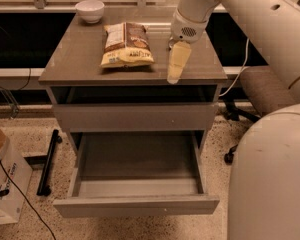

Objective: Place brown chip bag into middle drawer

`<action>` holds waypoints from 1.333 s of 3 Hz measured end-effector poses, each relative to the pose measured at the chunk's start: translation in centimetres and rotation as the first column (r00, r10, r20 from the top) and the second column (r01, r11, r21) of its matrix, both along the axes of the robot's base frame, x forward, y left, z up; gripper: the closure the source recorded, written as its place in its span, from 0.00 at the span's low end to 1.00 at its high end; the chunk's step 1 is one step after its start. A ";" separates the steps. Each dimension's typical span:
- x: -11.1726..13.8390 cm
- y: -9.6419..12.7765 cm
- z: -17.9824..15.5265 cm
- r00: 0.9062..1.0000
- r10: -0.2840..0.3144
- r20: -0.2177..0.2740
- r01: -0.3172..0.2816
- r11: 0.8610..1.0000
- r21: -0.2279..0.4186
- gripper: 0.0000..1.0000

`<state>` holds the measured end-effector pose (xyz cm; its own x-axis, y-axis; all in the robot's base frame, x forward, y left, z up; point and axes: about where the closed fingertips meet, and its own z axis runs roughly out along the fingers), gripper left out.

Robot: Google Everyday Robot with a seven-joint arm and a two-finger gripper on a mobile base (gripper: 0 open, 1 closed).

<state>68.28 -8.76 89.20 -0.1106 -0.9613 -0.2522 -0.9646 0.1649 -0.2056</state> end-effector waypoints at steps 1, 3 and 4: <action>0.0 0.0 0.0 1.000 0.000 0.000 0.000 1.000 0.000 0.00; 1.3 2.3 -1.8 0.999 -0.033 0.003 0.033 0.998 0.048 0.00; 4.7 4.3 -3.1 0.998 -0.065 0.026 0.061 0.991 0.116 0.00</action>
Offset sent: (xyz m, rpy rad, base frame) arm -0.0017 0.0036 -0.0130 0.0162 0.0310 -0.0381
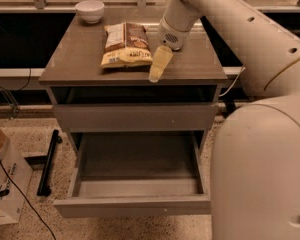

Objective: Place brown chip bag into middle drawer

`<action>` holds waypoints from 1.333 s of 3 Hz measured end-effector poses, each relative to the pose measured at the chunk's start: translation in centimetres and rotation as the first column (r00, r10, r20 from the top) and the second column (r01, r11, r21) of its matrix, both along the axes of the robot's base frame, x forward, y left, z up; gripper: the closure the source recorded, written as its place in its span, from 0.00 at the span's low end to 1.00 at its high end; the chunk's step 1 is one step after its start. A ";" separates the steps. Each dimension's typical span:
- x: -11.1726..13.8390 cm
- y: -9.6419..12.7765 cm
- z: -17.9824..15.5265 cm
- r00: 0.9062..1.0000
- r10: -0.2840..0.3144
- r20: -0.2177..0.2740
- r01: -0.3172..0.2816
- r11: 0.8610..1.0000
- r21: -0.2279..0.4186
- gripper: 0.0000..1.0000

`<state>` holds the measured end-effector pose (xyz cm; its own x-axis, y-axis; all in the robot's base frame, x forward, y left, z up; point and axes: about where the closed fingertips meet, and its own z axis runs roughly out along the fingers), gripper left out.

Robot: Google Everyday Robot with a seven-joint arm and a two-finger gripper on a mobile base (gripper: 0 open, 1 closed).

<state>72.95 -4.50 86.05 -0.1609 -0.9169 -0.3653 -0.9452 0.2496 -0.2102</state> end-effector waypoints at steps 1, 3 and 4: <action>2.4 0.9 -0.2 1.000 -0.017 0.022 0.016 0.998 0.054 0.00; 6.5 3.9 -0.9 0.999 -0.036 0.032 0.030 0.986 0.165 0.00; 7.6 5.9 -1.4 0.999 -0.033 0.023 0.028 0.982 0.189 0.14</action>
Offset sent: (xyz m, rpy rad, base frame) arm 0.0815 0.0323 0.0008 0.1713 -0.0513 -0.0421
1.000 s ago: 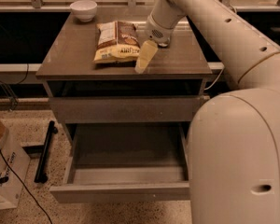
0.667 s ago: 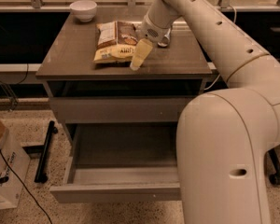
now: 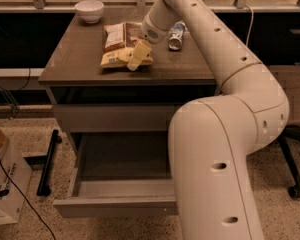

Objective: Place brown chip bag into middle drawer

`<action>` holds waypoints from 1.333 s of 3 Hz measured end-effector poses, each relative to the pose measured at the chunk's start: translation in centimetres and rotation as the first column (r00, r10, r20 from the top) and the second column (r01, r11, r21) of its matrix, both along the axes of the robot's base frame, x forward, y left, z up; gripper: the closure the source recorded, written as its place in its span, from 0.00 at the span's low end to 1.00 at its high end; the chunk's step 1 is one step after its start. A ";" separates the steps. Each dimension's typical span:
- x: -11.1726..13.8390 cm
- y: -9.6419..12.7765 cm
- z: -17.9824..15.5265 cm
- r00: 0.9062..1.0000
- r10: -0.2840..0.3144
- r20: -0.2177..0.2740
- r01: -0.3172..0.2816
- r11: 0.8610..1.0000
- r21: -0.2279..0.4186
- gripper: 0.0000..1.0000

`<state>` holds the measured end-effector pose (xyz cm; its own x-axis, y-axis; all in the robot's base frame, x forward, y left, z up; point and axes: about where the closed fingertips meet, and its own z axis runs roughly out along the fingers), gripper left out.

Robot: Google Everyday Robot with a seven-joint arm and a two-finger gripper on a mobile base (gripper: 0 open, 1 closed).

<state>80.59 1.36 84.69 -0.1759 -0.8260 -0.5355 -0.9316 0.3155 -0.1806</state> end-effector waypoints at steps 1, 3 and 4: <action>0.4 1.4 -0.9 1.000 0.004 -0.025 -0.004 1.000 -0.002 0.37; -0.2 2.0 1.4 1.000 0.021 -0.005 -0.021 1.000 -0.022 0.84; -1.6 2.0 4.7 0.997 0.061 0.049 -0.058 0.997 -0.044 1.00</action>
Offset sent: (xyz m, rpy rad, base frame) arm 0.0079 0.0207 0.0079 -0.0326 0.0311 0.0054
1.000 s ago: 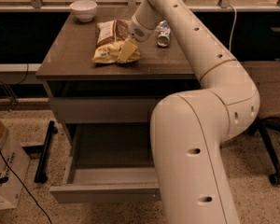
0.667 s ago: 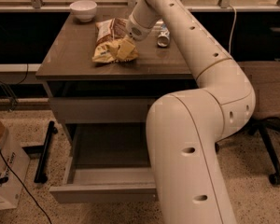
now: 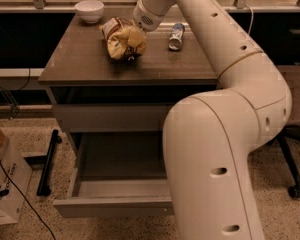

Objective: Place brown chip bag into middle drawer

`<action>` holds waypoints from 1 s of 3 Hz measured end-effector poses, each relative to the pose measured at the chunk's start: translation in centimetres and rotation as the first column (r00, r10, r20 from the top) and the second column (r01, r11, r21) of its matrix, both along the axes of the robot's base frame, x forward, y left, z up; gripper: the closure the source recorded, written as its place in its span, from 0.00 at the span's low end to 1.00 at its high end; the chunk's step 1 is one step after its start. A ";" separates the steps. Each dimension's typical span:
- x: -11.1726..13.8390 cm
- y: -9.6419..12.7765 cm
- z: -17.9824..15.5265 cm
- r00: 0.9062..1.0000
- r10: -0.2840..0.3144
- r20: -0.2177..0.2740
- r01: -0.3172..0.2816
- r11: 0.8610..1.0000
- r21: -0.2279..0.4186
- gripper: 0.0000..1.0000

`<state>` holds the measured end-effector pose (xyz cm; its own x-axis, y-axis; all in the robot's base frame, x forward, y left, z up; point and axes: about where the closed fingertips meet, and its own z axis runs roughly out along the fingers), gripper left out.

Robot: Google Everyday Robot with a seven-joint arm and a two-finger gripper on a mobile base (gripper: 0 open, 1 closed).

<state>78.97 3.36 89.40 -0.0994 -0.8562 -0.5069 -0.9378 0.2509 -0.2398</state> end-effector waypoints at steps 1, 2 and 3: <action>-2.4 -0.1 2.5 0.998 0.052 0.031 -0.052 0.999 -0.011 1.00; -5.8 -0.5 3.5 0.994 0.101 0.038 -0.101 0.995 -0.020 1.00; -10.1 -2.2 3.4 0.993 0.117 0.009 -0.116 0.992 -0.039 1.00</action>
Offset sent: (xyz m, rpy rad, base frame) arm -0.1189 -0.0114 0.0369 -0.0331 -0.0446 0.1592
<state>68.83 1.17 92.81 0.0077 -0.8807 -0.4737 -0.9572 0.1305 -0.2583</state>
